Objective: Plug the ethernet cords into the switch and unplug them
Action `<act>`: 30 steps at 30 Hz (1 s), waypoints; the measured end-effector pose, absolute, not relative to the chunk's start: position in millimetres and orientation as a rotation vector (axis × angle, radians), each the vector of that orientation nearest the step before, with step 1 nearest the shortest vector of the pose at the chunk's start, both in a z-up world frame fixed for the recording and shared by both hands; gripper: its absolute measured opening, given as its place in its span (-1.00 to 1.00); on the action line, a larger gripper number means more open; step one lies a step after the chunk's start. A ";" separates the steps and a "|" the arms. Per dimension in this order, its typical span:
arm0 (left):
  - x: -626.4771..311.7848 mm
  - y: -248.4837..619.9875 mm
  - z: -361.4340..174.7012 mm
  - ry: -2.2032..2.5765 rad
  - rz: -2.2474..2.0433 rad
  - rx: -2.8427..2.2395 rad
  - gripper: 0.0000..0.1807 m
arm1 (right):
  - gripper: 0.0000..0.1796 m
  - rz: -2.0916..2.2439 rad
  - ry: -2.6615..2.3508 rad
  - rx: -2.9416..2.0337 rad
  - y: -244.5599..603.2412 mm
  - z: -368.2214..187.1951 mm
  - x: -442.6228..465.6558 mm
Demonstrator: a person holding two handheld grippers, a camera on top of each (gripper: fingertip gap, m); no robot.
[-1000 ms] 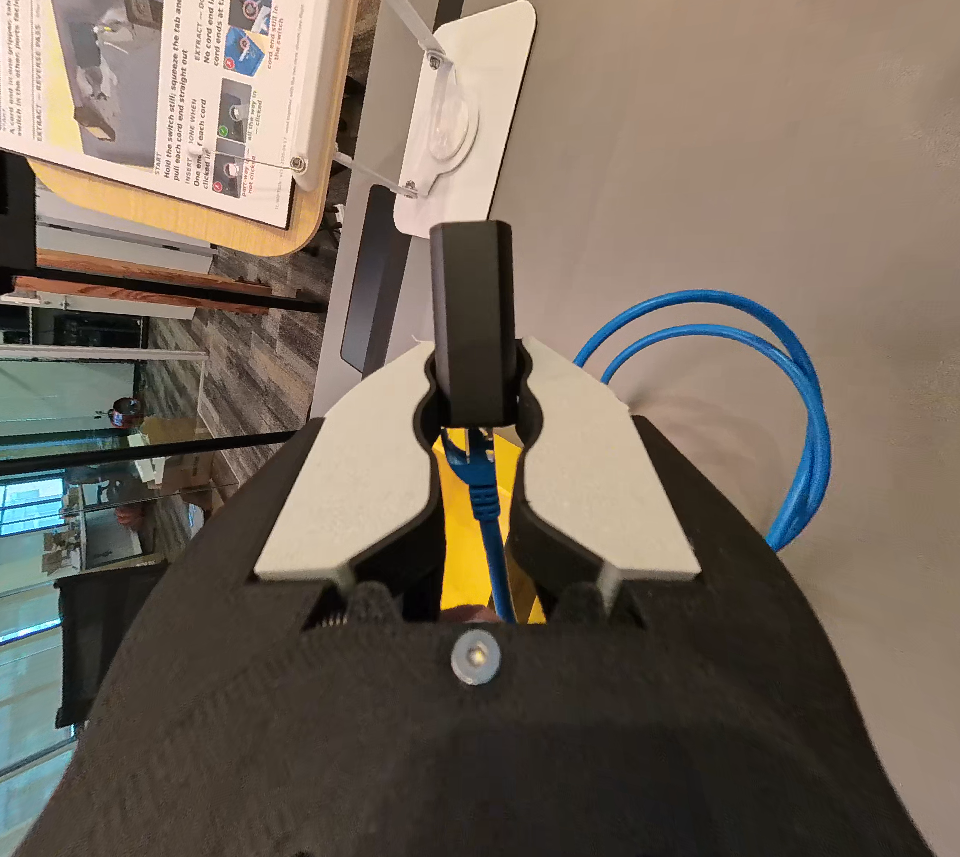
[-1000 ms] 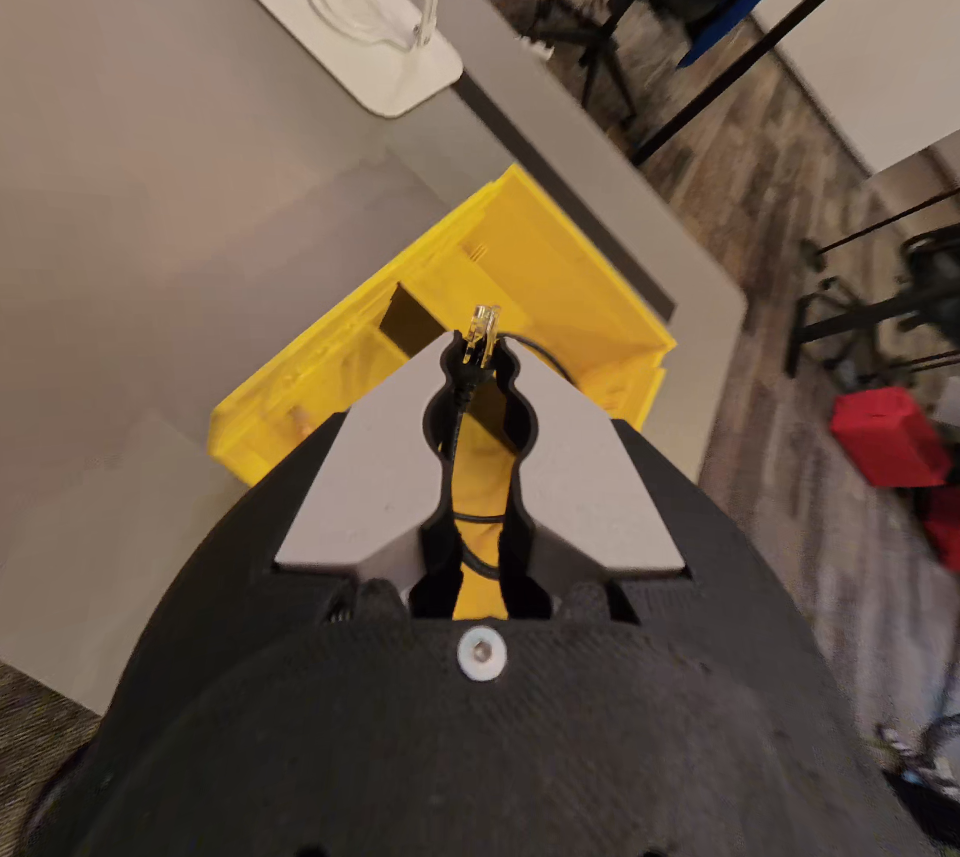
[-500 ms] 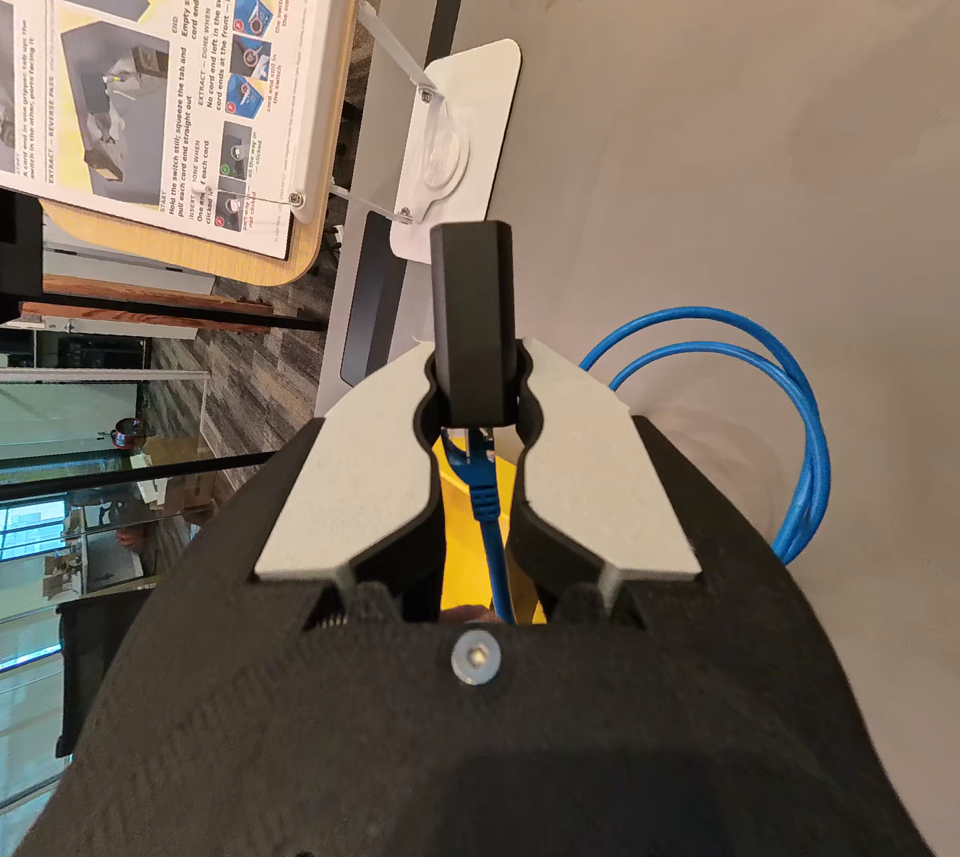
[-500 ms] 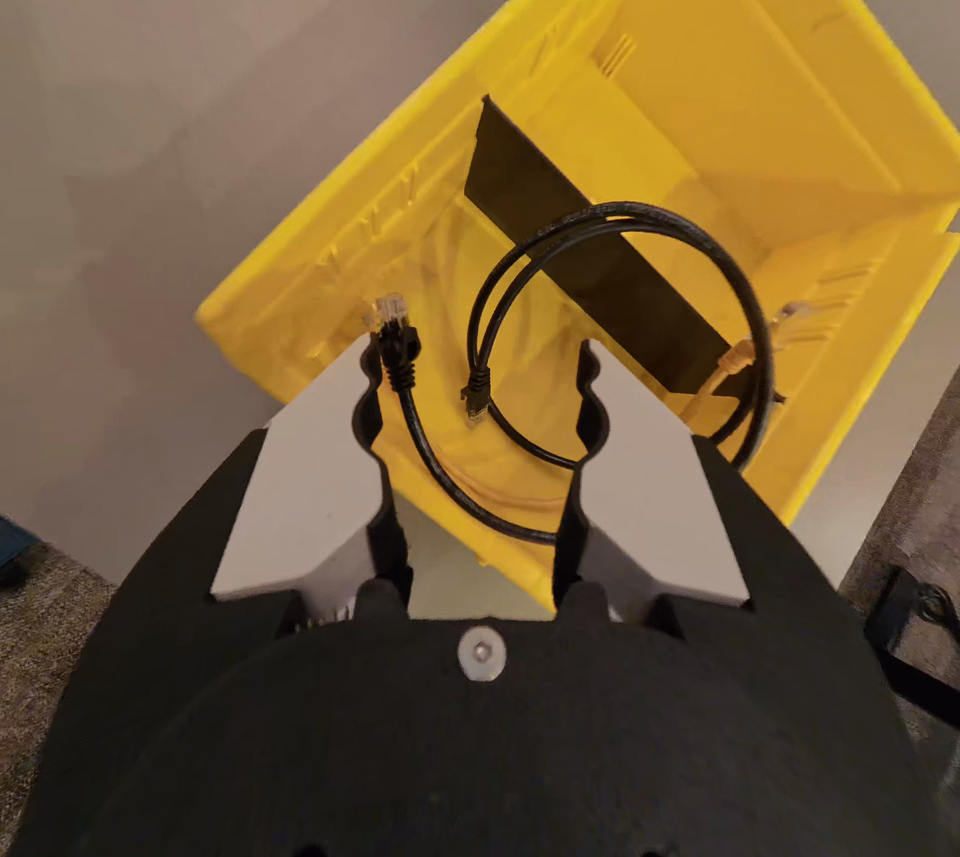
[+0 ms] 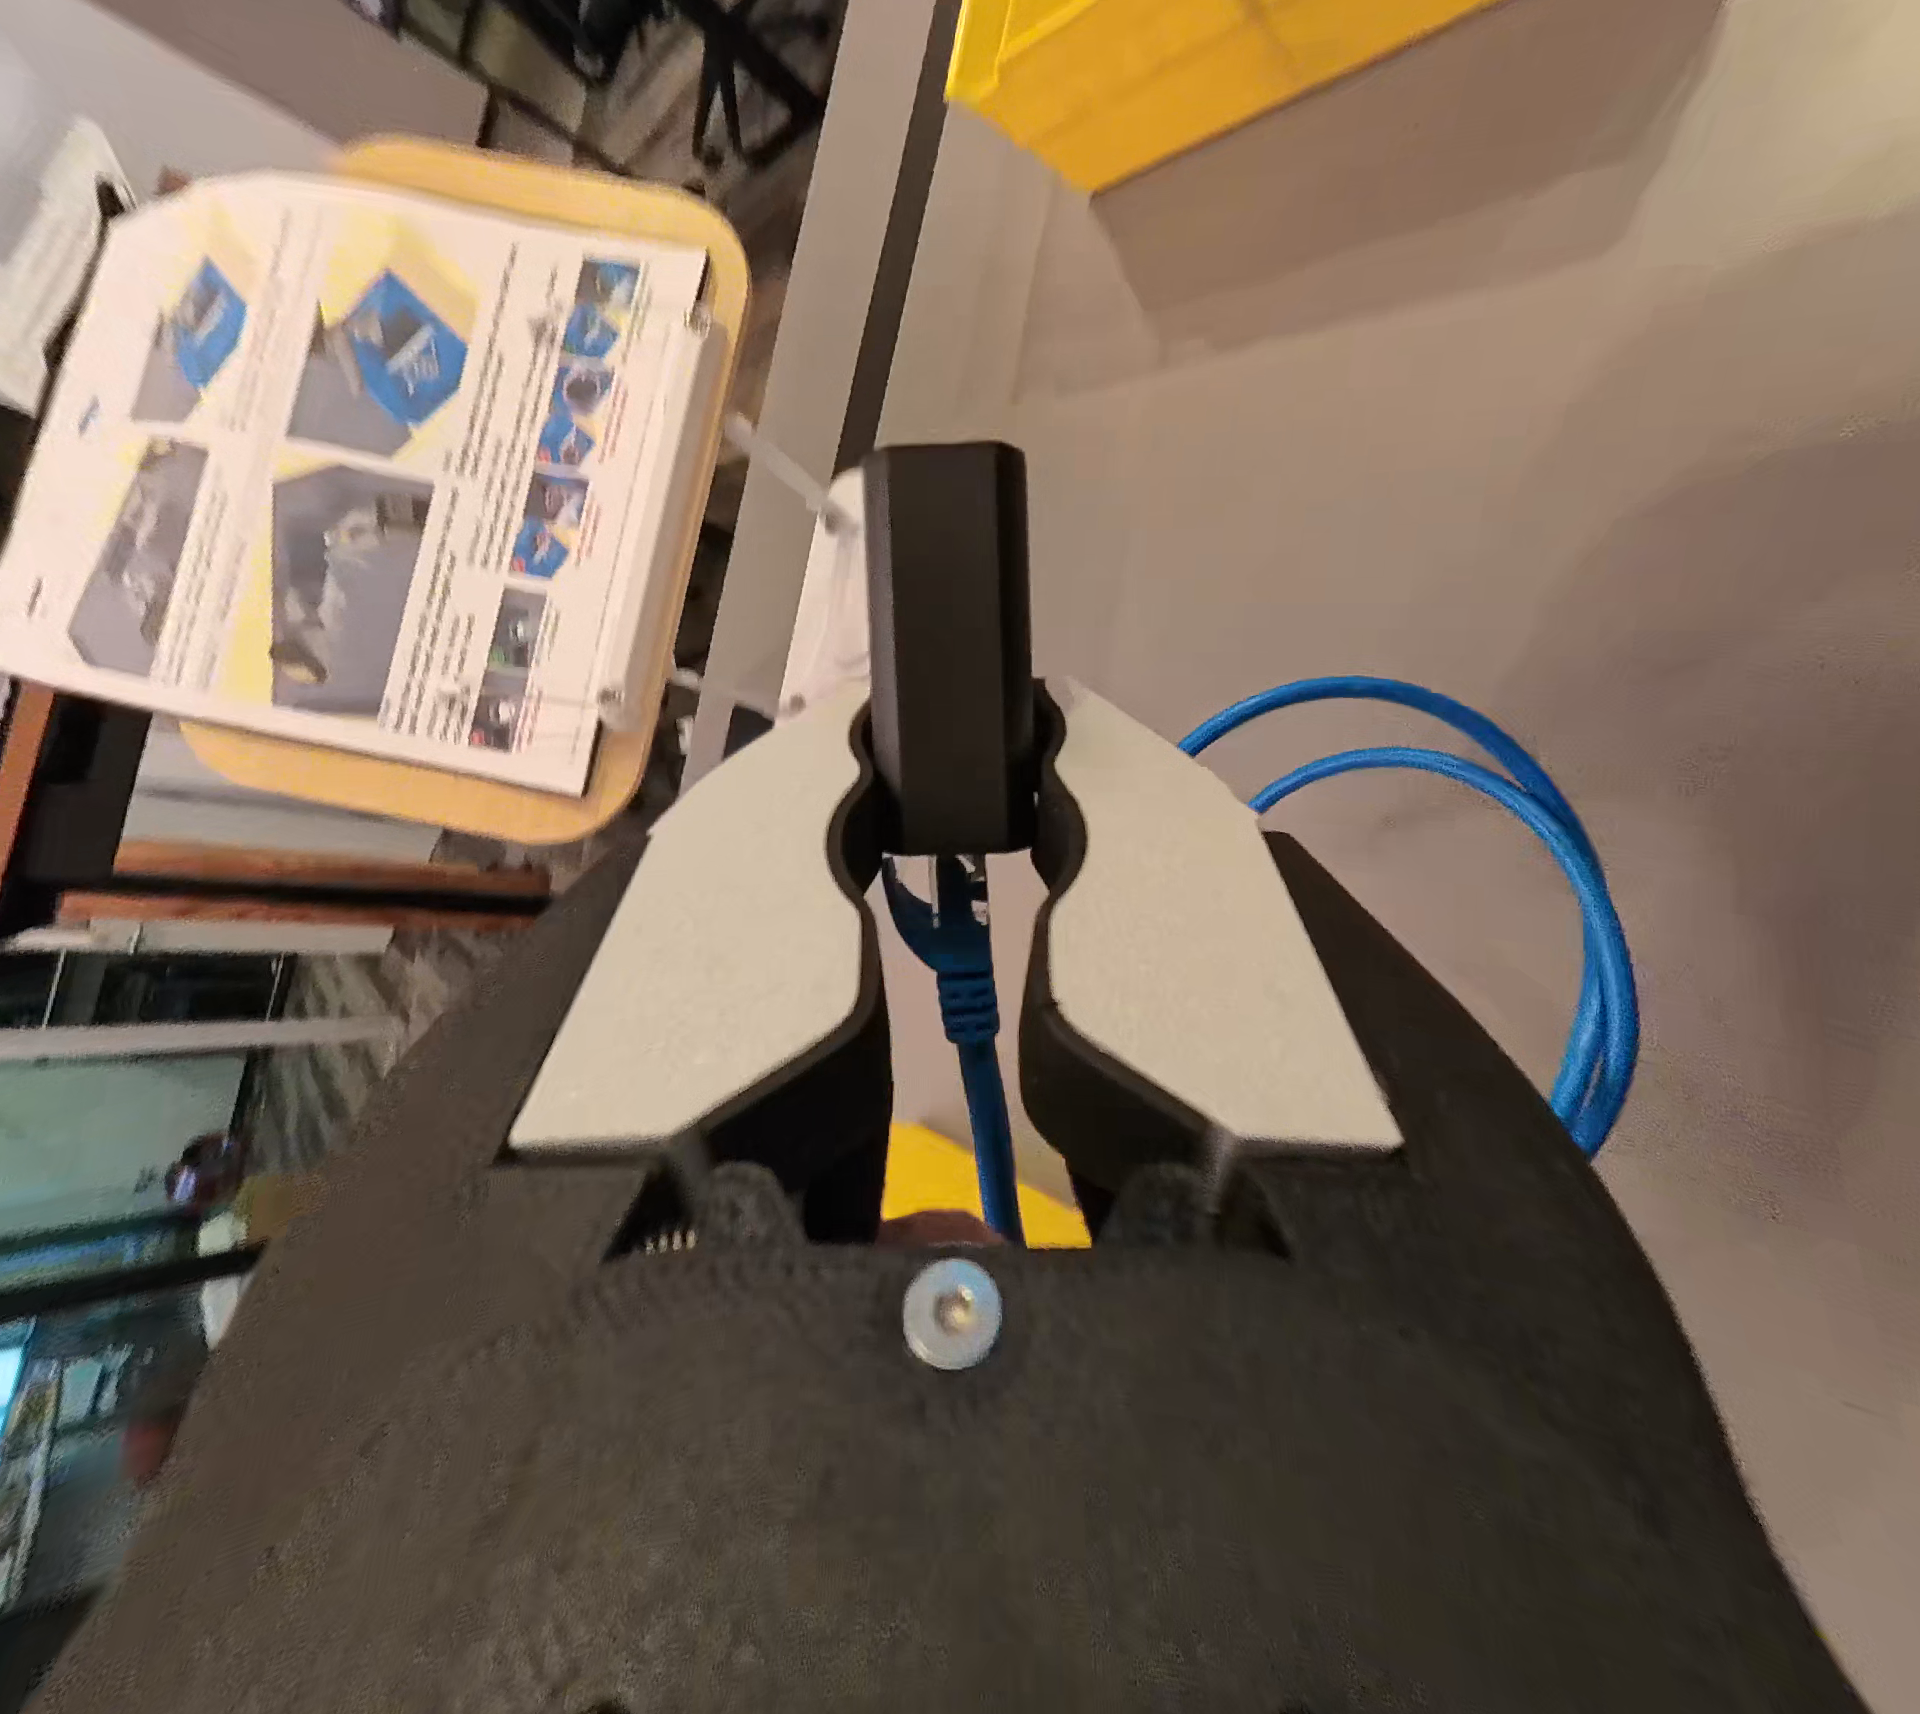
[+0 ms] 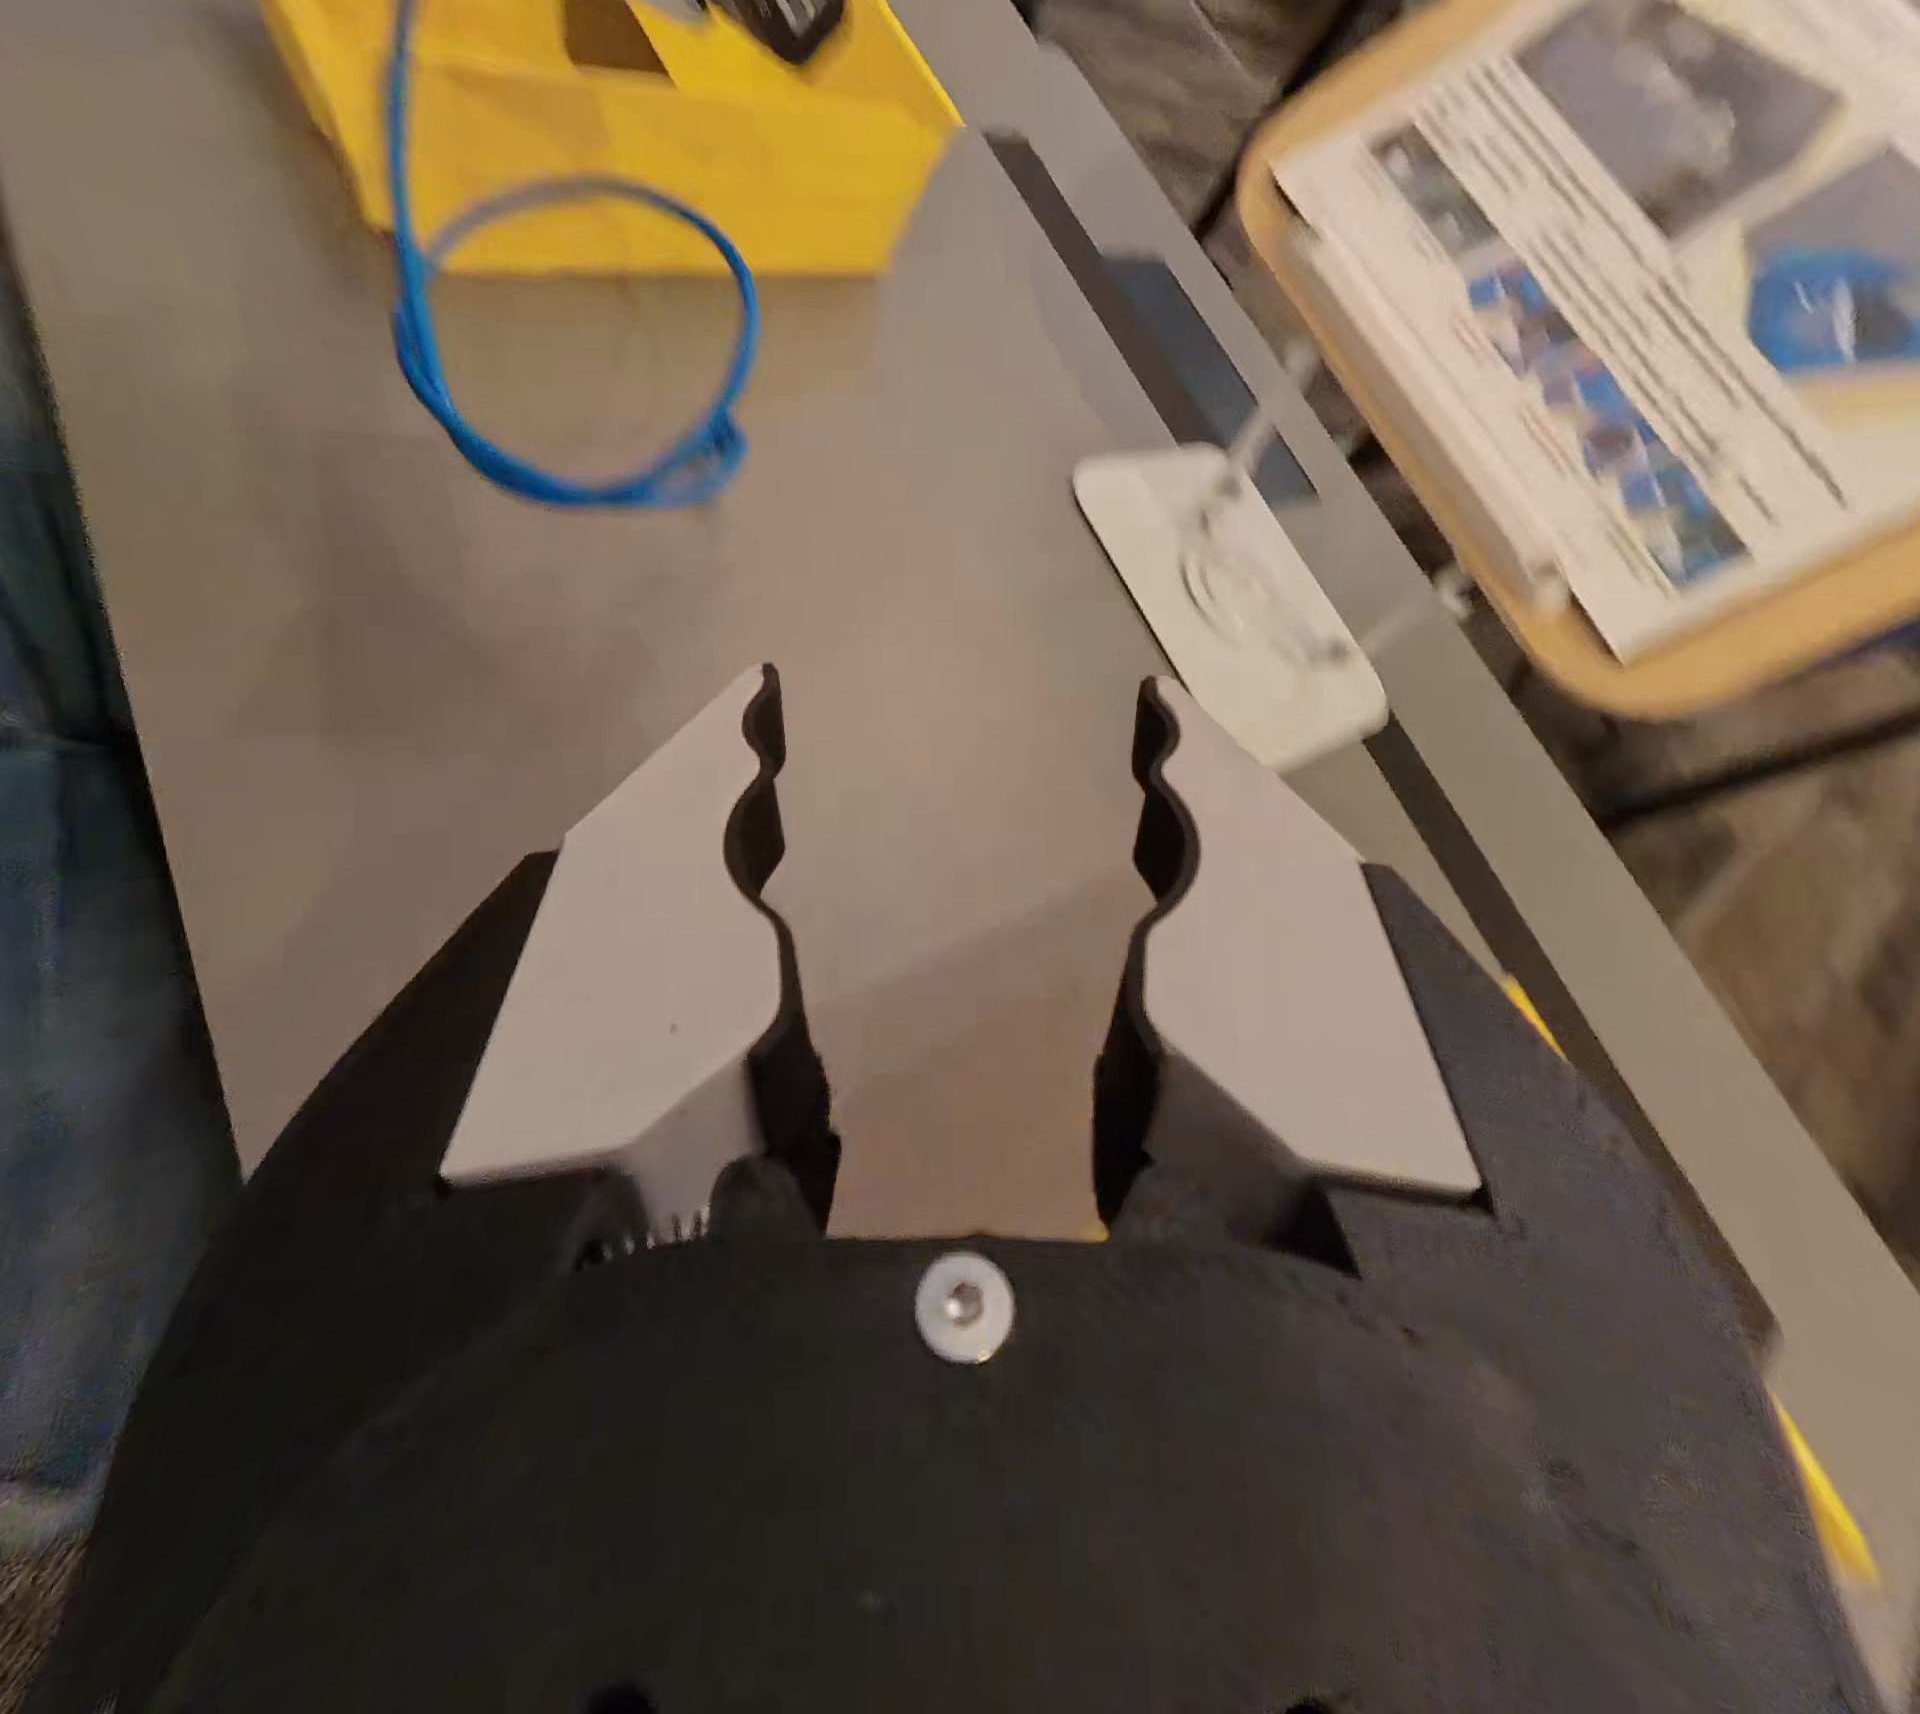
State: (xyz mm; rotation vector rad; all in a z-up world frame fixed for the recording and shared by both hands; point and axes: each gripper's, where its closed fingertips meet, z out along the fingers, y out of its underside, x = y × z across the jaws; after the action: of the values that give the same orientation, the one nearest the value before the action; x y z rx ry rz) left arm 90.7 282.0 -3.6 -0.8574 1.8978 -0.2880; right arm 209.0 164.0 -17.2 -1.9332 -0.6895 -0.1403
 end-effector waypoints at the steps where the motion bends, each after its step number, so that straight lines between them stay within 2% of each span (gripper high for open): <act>1: 91.7 277.0 -1.5 1.890 -0.326 -0.833 -0.73 | -0.30 -0.110 -0.714 -1.872 177.2 -13.3 194.0; 3: 91.8 264.8 0.8 1.895 -0.427 -0.784 -0.73 | -0.40 -0.016 -0.756 -1.745 199.7 -4.4 167.6; 10: 93.3 236.5 4.1 1.902 -0.669 -0.693 -0.73 | -0.49 0.358 -0.878 -1.520 230.4 7.1 97.1; 13: 93.7 230.5 2.6 1.910 -0.733 -0.680 -0.72 | -0.71 0.457 -0.885 -1.430 227.8 18.3 85.0; 15: 92.9 227.9 2.1 1.921 -0.808 -0.696 -0.72 | -0.73 0.448 -0.909 -1.428 226.6 18.5 84.5; 21: 97.5 250.1 -8.4 1.940 -0.620 -0.784 -0.61 | -0.77 -0.008 -1.001 -1.693 238.3 5.0 108.1; 24: 102.6 259.5 -8.4 1.929 -0.374 -0.780 -0.53 | -0.77 -0.267 -1.079 -1.801 238.5 -0.6 115.3; 27: 105.6 261.5 -23.5 1.980 -0.127 -0.742 -0.68 | -0.77 -0.355 -1.138 -1.822 236.8 -1.9 105.1; 30: 104.9 262.7 -23.5 1.958 -0.130 -0.745 -0.73 | -0.77 -0.437 -1.174 -1.780 237.2 -1.7 102.9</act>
State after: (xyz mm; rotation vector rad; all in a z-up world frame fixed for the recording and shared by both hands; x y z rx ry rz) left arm 104.9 262.7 -23.5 -0.7454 1.9582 -0.1297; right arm 102.9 237.2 -1.7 -1.7799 -1.1740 -0.4371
